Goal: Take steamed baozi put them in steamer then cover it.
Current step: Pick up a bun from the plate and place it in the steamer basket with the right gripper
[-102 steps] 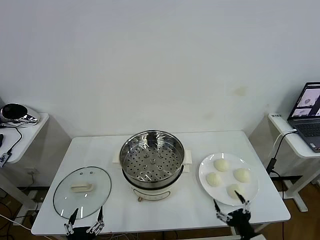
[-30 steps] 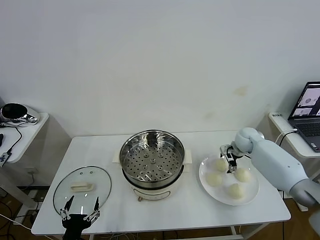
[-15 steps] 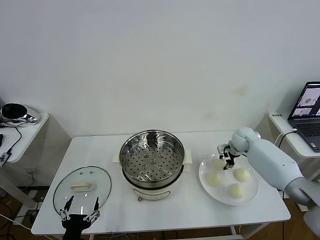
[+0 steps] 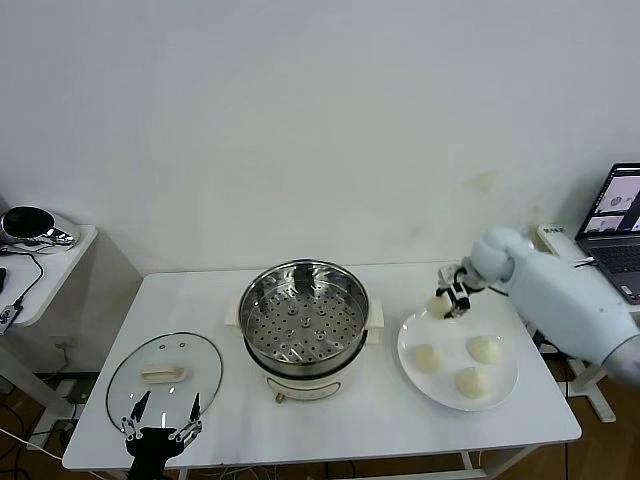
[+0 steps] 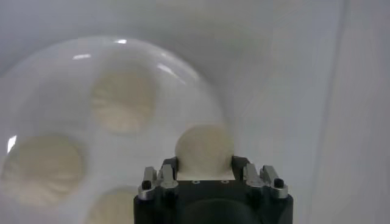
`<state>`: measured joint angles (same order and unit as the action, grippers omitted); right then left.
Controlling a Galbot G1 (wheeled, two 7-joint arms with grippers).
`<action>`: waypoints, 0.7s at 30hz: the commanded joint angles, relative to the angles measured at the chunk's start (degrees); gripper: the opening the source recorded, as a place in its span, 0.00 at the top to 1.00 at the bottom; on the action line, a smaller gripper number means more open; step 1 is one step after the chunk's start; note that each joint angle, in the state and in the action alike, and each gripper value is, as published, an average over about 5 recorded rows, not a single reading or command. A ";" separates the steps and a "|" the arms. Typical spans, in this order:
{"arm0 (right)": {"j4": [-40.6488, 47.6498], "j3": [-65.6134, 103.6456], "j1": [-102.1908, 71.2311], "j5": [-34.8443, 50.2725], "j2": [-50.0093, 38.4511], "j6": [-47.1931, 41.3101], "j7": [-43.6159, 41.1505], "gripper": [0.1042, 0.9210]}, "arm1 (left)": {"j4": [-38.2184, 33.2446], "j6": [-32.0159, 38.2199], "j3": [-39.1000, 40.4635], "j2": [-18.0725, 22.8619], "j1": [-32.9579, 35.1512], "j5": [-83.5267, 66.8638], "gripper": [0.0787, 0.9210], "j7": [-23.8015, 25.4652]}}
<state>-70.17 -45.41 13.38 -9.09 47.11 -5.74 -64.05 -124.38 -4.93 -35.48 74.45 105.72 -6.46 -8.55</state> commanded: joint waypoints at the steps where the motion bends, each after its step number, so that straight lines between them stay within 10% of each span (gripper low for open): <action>1: -6.99 -14.04 21.16 18.04 2.64 0.65 1.20 0.44 | 0.08 0.20 0.02 -0.06 -0.04 -2.00 0.12 0.11; 10: -3.25 -21.67 22.42 20.84 19.00 8.70 4.41 0.44 | -0.12 1.02 -0.21 -0.25 -0.40 -2.83 0.12 0.14; 21: 10.35 -25.72 14.93 4.26 33.53 25.00 9.58 0.43 | -1.24 0.59 -1.12 0.03 -1.33 -2.83 0.12 0.24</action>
<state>-67.14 -66.16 29.31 1.61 69.32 8.26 -57.45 -125.66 -4.34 -36.50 74.57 104.47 -8.93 -8.34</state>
